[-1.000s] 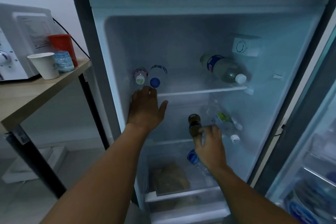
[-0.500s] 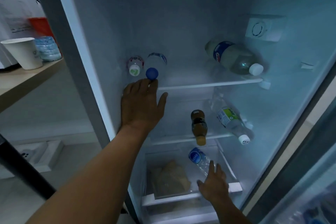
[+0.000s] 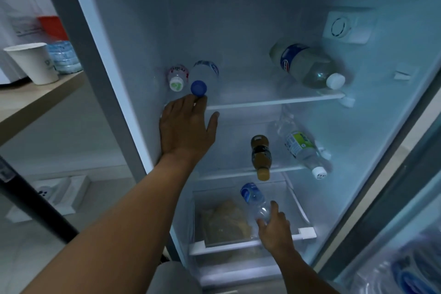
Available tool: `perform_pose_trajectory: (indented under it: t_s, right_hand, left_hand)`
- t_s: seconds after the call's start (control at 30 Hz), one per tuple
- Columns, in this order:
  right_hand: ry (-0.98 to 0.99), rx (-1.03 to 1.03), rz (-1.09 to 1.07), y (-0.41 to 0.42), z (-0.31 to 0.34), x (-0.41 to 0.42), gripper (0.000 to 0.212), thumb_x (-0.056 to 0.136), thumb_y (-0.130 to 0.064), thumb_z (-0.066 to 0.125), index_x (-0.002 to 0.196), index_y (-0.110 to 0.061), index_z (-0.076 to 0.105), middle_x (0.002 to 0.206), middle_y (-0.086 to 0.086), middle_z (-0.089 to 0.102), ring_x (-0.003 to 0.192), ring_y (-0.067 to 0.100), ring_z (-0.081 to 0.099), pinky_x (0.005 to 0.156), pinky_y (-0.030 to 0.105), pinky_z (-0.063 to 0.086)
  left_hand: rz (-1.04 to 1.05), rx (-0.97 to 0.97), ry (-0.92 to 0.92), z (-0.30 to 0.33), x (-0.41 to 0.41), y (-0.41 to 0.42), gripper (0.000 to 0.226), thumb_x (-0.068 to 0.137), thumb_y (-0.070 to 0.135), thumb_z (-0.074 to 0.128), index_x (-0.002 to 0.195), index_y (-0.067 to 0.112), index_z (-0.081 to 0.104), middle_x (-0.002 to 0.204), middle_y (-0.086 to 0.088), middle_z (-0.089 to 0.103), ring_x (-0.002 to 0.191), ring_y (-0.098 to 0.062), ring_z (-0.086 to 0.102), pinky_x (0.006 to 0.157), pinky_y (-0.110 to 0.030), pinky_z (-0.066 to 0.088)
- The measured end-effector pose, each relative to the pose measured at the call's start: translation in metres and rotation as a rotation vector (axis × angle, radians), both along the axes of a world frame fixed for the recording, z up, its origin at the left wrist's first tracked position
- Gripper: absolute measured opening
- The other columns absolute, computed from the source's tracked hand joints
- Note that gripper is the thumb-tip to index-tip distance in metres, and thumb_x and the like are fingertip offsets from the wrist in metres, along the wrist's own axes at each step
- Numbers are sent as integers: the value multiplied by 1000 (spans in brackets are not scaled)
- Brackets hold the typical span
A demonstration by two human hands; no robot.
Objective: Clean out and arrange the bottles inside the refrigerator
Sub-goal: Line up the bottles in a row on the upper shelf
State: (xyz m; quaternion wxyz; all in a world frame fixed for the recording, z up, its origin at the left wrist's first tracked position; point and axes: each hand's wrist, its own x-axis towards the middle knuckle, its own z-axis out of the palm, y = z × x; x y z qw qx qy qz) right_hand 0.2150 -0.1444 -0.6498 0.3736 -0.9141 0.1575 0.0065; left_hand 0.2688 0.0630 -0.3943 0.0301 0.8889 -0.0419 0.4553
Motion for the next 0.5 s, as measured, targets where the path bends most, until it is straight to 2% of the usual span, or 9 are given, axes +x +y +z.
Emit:
perform_pose_trajectory:
  t_s: [0.07,0.17,0.23,0.33,0.4,0.5]
  right_hand:
    - [-55,7,-20,3,4,-1,51,94,-42,57,133,-14,41,114,15,63,104,31,63,86,39,54]
    - [-219,-44,-65,2,23,-4,43,94,-45,54,121,-12,51,99,13,68,89,30,67,72,33,51]
    - [-347,-53,-103,-1,37,-7,40,92,-43,60,115,-11,58,92,13,69,83,32,66,69,34,51]
    - [-511,11,-155,-9,54,-9,33,87,-35,70,108,-10,66,90,11,70,82,33,66,72,36,53]
    - [-607,50,-156,-11,65,-10,23,85,-30,72,98,-12,66,84,7,68,76,30,64,68,35,53]
    - [-658,56,-141,-7,81,-11,19,85,-28,72,94,-13,63,81,5,65,74,28,62,65,35,52]
  left_hand:
    - [8,1,33,1,-2,-1,46,90,45,56,122,13,63,108,-8,67,100,-30,60,93,-36,35]
    - [14,-9,80,3,-5,-1,49,90,46,55,125,13,62,112,-8,66,104,-30,59,95,-36,35]
    - [18,-12,113,5,-7,-2,51,90,48,54,127,14,60,115,-7,65,106,-30,58,97,-38,37]
    - [24,-2,152,7,-11,-3,55,90,51,52,130,13,58,117,-7,63,108,-29,57,98,-39,39]
    - [32,5,169,9,-13,-3,57,90,52,51,132,13,56,118,-7,62,109,-29,55,99,-39,38]
    - [20,18,182,12,-15,-2,60,90,54,50,133,13,54,118,-8,61,110,-29,54,100,-40,37]
